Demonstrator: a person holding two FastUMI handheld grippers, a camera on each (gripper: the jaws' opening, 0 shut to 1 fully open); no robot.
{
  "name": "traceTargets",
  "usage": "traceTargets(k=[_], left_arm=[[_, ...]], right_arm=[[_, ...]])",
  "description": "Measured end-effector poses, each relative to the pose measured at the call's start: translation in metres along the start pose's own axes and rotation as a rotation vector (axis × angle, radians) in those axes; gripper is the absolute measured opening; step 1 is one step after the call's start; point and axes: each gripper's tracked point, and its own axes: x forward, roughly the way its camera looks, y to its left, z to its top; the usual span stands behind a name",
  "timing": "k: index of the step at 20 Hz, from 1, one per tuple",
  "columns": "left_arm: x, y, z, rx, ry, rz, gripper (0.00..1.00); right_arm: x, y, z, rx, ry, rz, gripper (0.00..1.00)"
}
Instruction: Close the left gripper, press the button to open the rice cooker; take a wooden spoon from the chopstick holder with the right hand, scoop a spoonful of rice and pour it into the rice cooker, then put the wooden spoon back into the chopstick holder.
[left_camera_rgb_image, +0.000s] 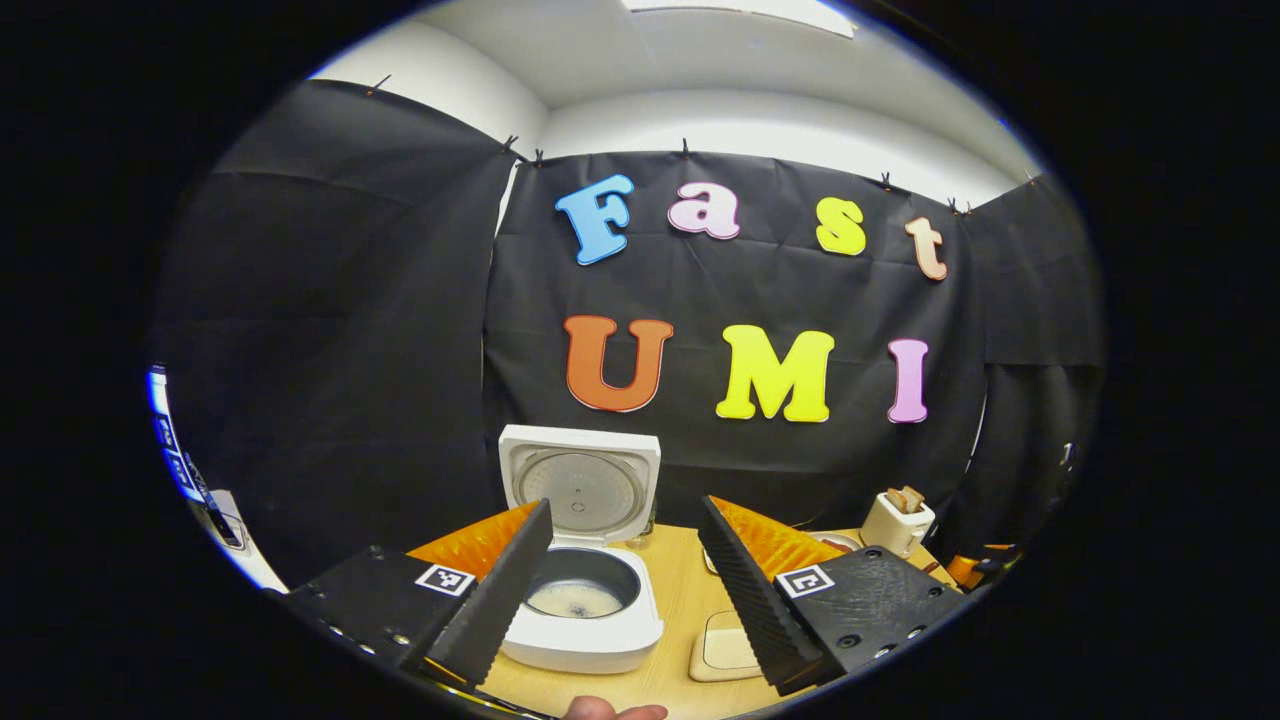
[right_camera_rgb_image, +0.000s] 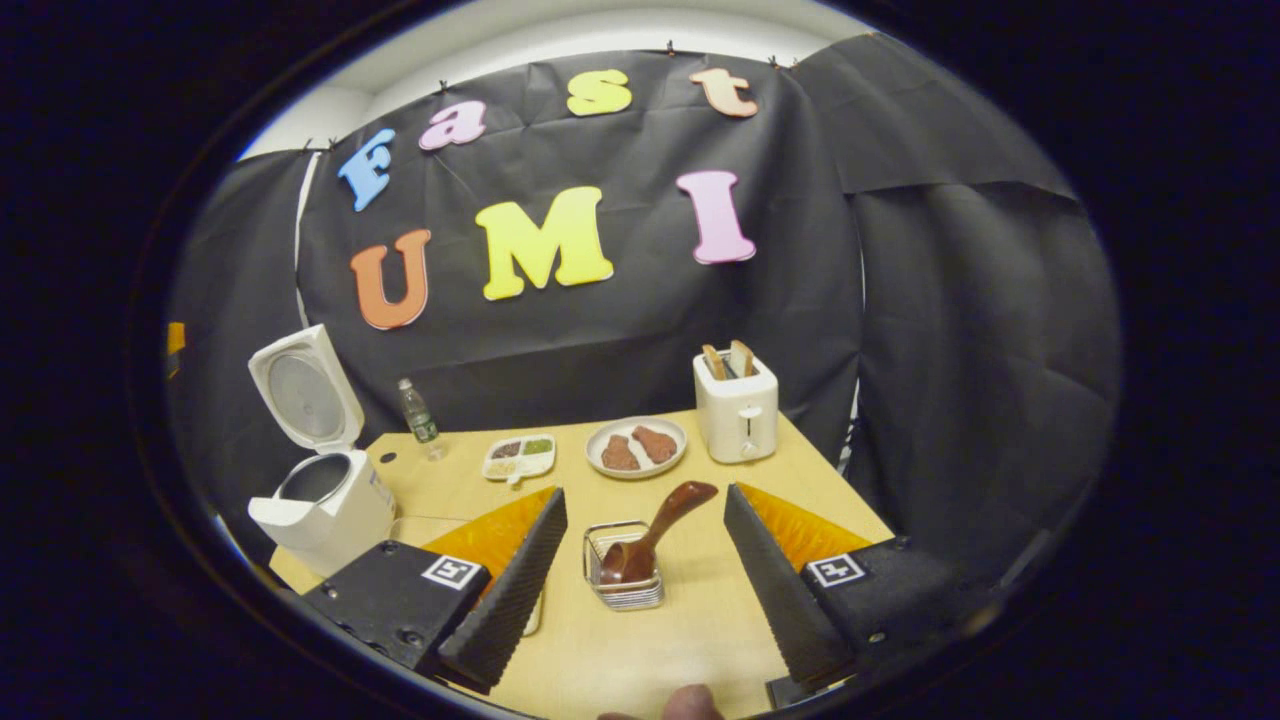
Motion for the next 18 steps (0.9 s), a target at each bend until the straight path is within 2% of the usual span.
traceTargets(k=[4, 5, 7, 9, 10, 11, 12, 13, 15, 18], left_arm=[[0.014, -0.007, -0.005, -0.002, 0.021, 0.022, 0.94], [0.018, -0.010, -0.007, 0.000, 0.031, 0.027, 0.94], [0.026, -0.013, -0.009, 0.009, 0.048, 0.040, 0.94], [0.034, -0.018, -0.015, 0.017, 0.070, 0.052, 0.94], [0.037, -0.020, -0.021, 0.026, 0.090, 0.059, 0.94], [0.040, -0.021, -0.027, 0.038, 0.110, 0.067, 0.94], [0.042, -0.023, -0.031, 0.048, 0.124, 0.074, 0.94], [0.043, -0.024, -0.032, 0.052, 0.131, 0.079, 0.94], [0.043, -0.026, -0.032, 0.052, 0.134, 0.089, 0.94], [0.046, -0.024, -0.033, 0.048, 0.143, 0.103, 0.94]], right_arm=[[0.050, -0.007, -0.040, 0.010, 0.103, 0.012, 1.00], [0.062, -0.007, -0.048, 0.018, 0.128, 0.020, 0.96], [0.083, -0.010, -0.060, 0.030, 0.166, 0.027, 0.96], [0.103, -0.010, -0.068, 0.042, 0.194, 0.049, 0.98], [0.112, -0.011, -0.070, 0.044, 0.201, 0.064, 0.90], [0.120, -0.012, -0.074, 0.041, 0.216, 0.072, 0.88], [0.127, -0.012, -0.080, 0.042, 0.232, 0.079, 0.82], [0.132, -0.010, -0.081, 0.045, 0.243, 0.090, 0.85], [0.142, -0.009, -0.085, 0.051, 0.255, 0.099, 0.76], [0.146, -0.004, -0.085, 0.053, 0.257, 0.105, 0.57]])
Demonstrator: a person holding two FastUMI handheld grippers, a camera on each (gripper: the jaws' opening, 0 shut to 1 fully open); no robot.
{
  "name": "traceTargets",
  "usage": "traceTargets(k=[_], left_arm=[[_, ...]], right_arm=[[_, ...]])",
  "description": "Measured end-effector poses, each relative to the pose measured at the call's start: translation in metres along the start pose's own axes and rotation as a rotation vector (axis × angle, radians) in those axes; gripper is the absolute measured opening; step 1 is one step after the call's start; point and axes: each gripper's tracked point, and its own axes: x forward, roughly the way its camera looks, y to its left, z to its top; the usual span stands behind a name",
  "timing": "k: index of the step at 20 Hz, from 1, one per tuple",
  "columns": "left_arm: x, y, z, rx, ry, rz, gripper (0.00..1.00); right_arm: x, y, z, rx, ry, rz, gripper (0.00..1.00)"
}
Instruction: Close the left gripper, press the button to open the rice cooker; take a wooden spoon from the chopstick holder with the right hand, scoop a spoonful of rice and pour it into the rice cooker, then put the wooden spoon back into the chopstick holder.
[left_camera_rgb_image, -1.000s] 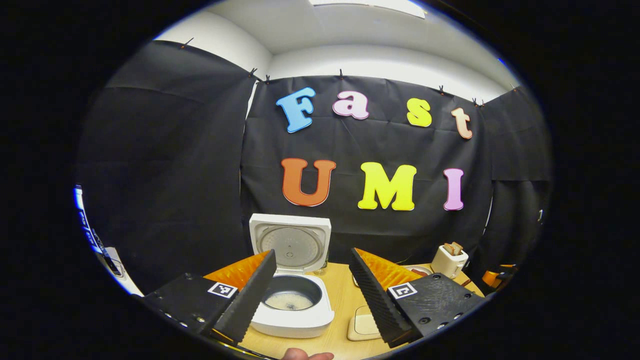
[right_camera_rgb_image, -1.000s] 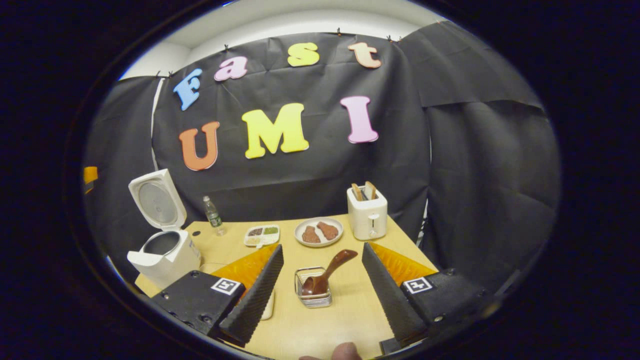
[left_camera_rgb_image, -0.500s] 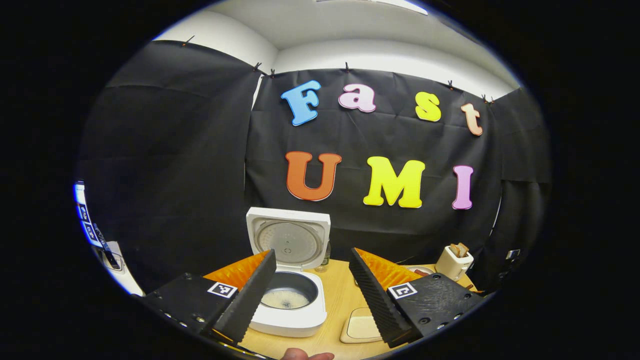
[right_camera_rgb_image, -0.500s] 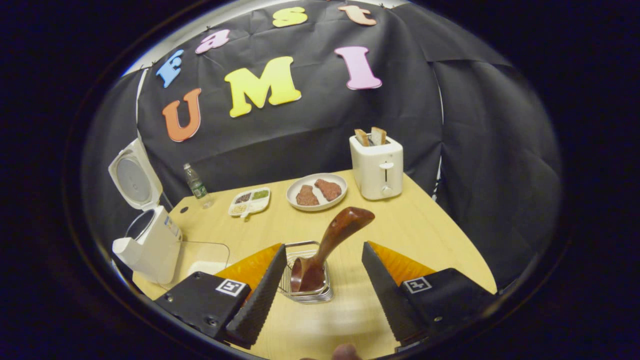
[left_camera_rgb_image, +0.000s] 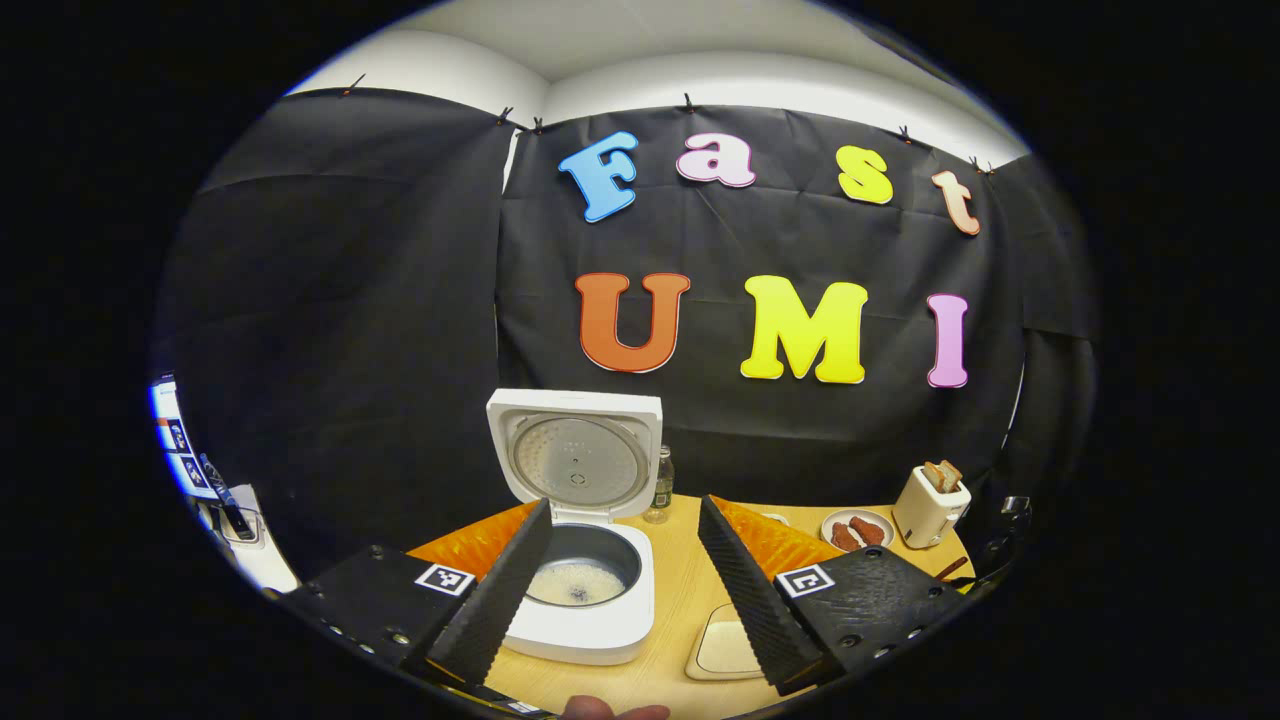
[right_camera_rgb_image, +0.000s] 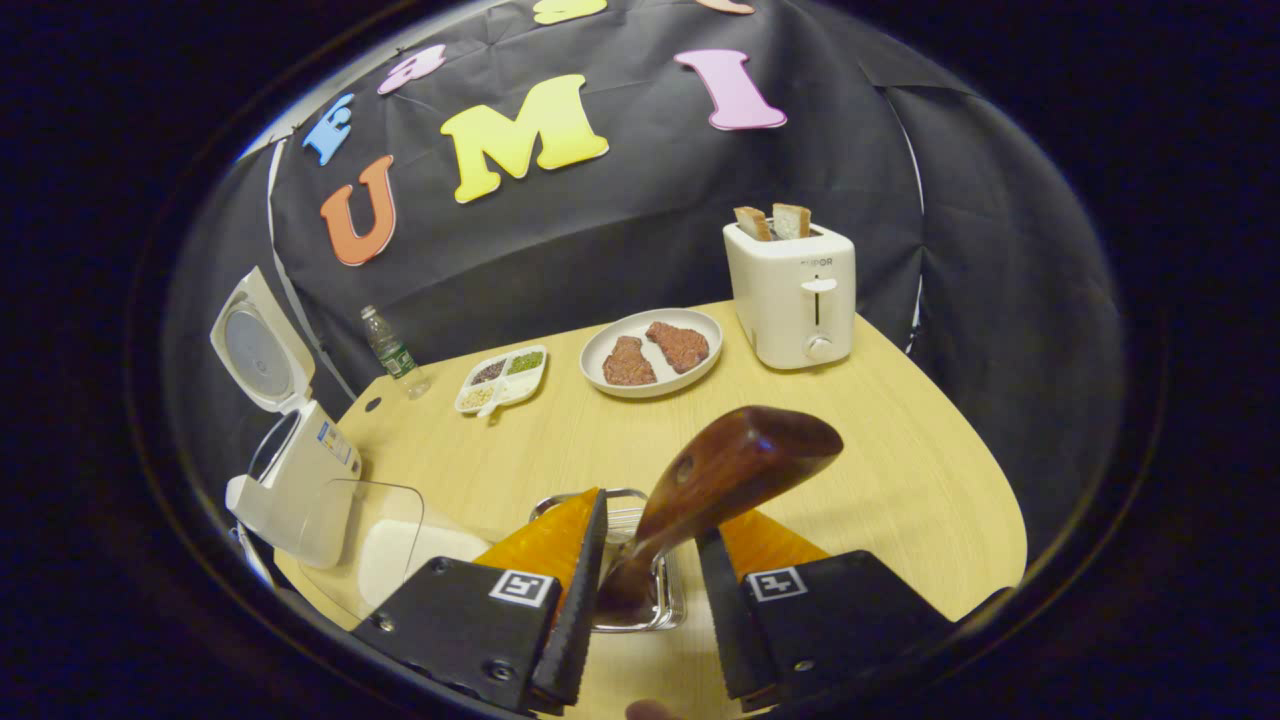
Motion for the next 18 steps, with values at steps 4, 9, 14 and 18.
traceTargets(k=[4, 9, 14, 18], left_arm=[[-0.001, 0.011, 0.000, -0.001, -0.001, 0.016, 0.94], [-0.008, 0.024, -0.002, -0.001, 0.000, -0.005, 0.94], [-0.020, 0.036, 0.001, 0.015, -0.031, -0.055, 0.94], [-0.029, 0.050, 0.008, 0.004, -0.065, -0.083, 0.94]], right_arm=[[-0.004, 0.004, 0.003, 0.031, -0.002, -0.007, 0.32], [-0.022, 0.013, 0.021, 0.051, -0.029, -0.049, 0.19], [-0.064, 0.045, 0.066, -0.022, -0.113, -0.076, 0.16], [-0.096, 0.089, 0.095, -0.086, -0.157, -0.066, 0.16]])
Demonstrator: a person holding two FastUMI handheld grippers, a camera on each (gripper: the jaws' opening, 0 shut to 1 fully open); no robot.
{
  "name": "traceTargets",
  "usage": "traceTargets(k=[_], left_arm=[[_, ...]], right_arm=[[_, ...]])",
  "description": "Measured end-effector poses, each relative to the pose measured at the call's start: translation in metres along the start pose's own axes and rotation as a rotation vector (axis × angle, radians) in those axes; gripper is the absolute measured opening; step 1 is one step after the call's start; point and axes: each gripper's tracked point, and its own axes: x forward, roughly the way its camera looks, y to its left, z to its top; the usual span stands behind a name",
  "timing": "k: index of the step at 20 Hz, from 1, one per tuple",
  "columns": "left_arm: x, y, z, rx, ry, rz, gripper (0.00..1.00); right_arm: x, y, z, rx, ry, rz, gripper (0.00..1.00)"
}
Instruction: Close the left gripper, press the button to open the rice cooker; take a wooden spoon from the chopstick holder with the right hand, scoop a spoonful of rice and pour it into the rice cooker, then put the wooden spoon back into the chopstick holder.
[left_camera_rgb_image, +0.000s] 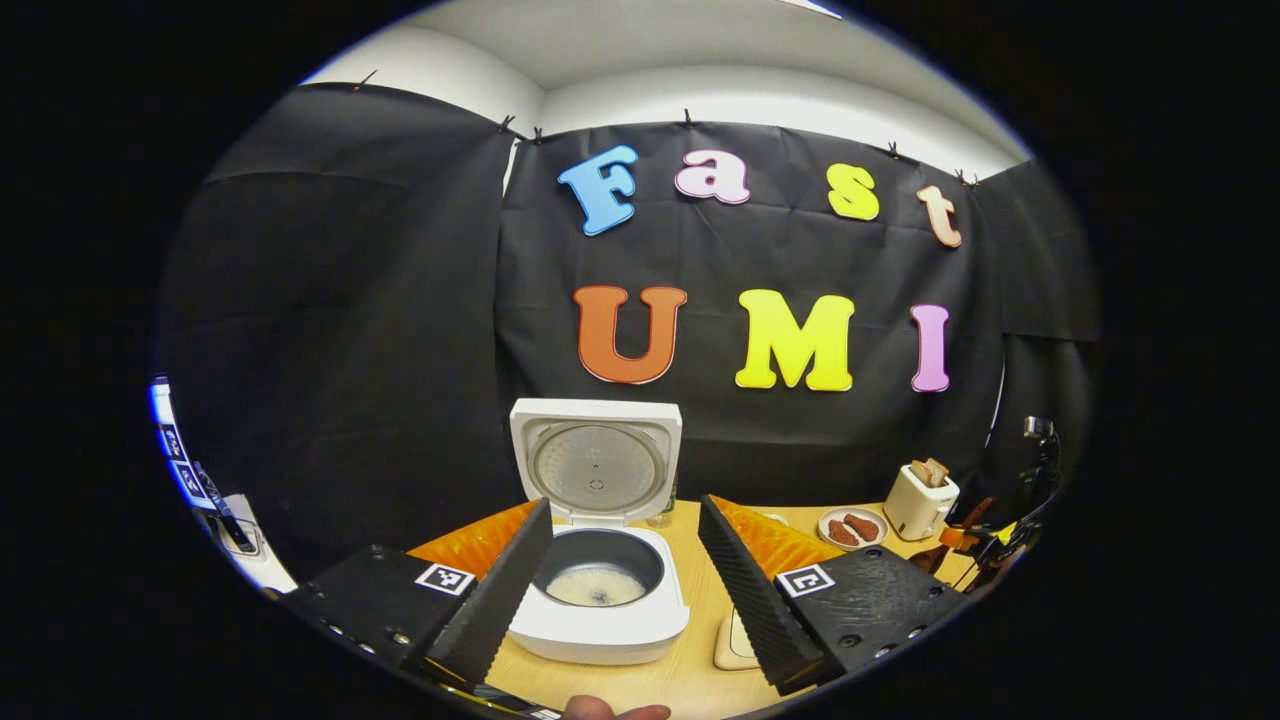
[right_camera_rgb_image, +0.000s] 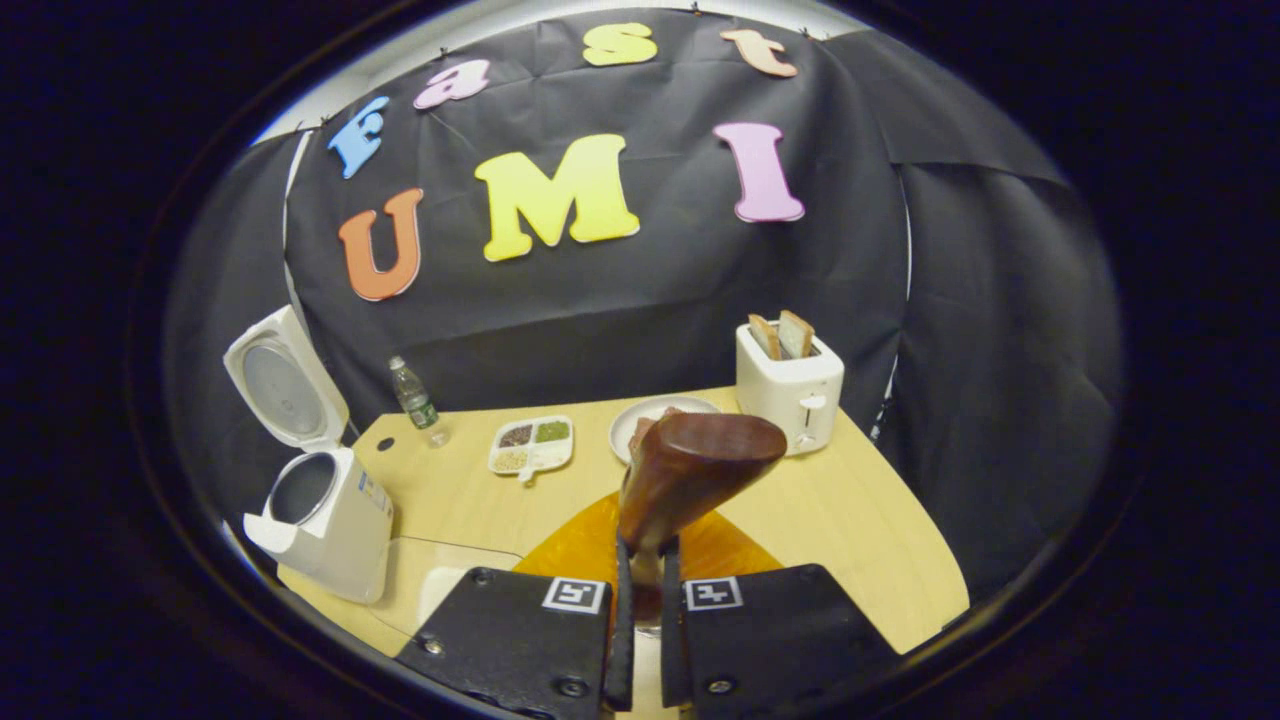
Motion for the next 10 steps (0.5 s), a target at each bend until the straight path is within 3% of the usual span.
traceTargets(k=[5, 10], left_arm=[[-0.016, 0.021, 0.000, 0.032, -0.028, -0.002, 0.94], [-0.034, 0.043, -0.001, 0.015, -0.013, 0.015, 0.94]], right_arm=[[-0.019, 0.068, 0.012, -0.058, -0.015, 0.085, 0.16], [-0.003, 0.120, -0.034, -0.165, 0.065, 0.117, 0.16]])
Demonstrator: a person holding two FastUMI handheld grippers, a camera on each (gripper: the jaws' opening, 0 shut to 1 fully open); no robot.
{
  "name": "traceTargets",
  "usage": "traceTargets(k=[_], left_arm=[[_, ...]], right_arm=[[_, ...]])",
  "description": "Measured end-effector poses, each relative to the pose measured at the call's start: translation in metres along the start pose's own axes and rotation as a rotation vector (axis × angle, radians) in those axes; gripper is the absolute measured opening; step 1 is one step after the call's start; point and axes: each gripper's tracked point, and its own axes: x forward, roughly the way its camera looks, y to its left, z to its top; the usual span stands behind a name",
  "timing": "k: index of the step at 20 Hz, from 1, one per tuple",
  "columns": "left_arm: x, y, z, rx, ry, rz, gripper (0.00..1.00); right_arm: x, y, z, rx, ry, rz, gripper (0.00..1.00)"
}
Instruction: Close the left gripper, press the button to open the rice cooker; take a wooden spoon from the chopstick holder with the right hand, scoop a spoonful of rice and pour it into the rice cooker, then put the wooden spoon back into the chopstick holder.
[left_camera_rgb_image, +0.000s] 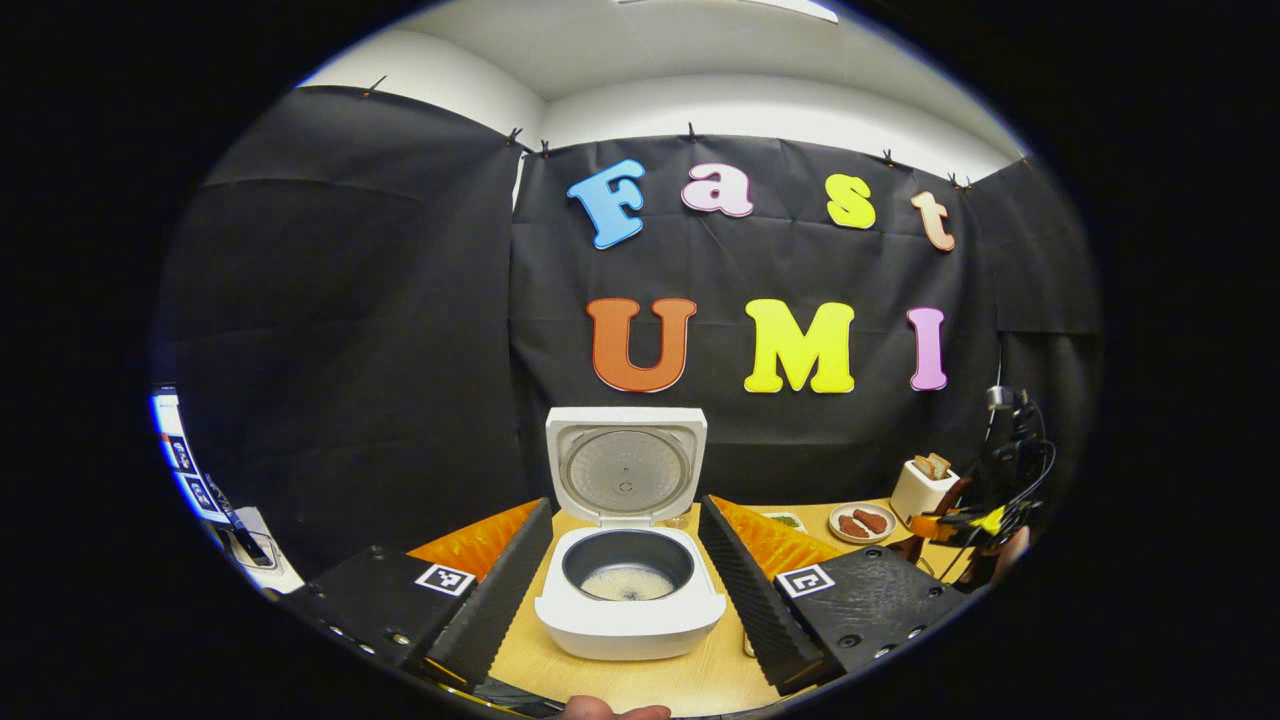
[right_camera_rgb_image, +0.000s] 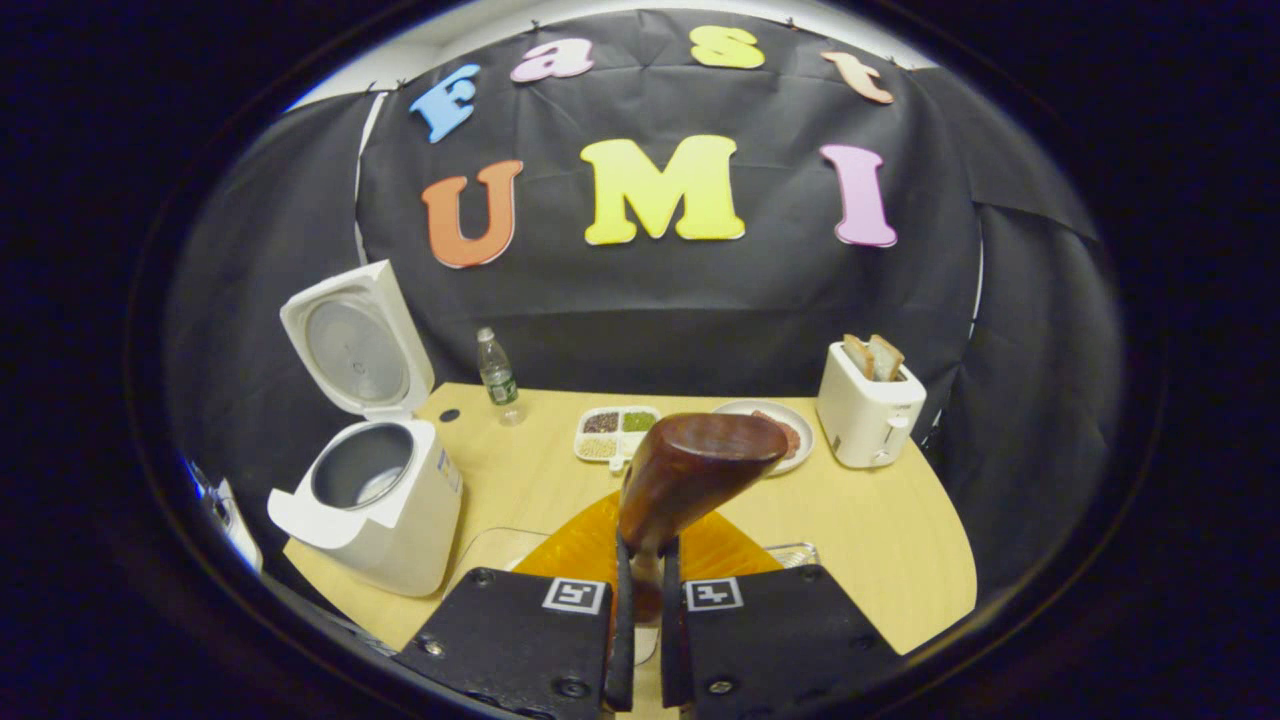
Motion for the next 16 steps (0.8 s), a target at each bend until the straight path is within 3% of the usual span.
traceTargets(k=[5, 12, 16], left_arm=[[-0.011, 0.024, -0.009, 0.004, 0.041, 0.053, 0.94], [-0.018, 0.037, -0.024, -0.019, 0.103, 0.106, 0.94], [-0.018, 0.035, -0.029, -0.020, 0.126, 0.117, 0.94]], right_arm=[[0.036, 0.025, -0.049, -0.108, 0.089, -0.016, 0.16], [0.077, 0.028, -0.077, -0.226, 0.077, -0.096, 0.16], [0.083, 0.049, -0.085, -0.204, 0.070, -0.055, 0.16]])
